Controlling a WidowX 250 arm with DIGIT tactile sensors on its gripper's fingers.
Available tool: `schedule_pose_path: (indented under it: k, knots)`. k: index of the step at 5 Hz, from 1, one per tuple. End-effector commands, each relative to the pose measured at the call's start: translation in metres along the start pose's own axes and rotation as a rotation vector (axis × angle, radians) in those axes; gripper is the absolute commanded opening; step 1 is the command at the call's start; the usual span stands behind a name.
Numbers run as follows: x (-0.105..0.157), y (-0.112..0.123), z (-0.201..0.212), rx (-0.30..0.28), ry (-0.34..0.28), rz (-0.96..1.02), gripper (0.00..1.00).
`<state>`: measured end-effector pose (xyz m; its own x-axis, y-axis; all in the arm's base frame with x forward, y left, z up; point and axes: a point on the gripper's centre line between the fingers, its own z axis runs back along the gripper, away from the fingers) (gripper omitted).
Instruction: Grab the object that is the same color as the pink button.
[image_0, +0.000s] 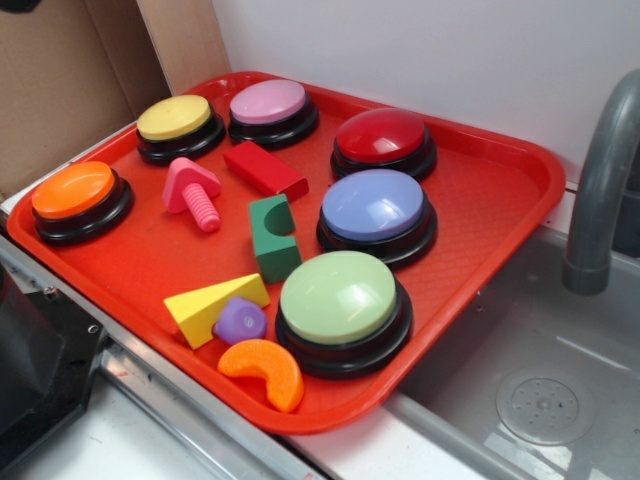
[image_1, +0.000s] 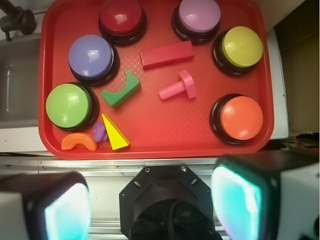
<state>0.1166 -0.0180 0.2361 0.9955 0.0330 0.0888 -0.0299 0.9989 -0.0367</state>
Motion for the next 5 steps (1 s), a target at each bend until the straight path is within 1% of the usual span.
schedule_pose_path:
  k: [1, 2, 3, 4, 5]
  knots:
    - [0.0, 0.0, 0.0, 0.0, 0.0, 0.0, 1.0]
    - [0.014, 0.002, -0.013, -0.014, -0.003, 0.112, 1.0]
    - [0.031, 0.01, -0.04, -0.047, 0.031, 0.288, 1.0]
    - [0.036, 0.011, -0.069, -0.048, -0.029, 0.472, 1.0]
    - [0.047, 0.015, -0.104, -0.009, -0.046, 0.559, 1.0]
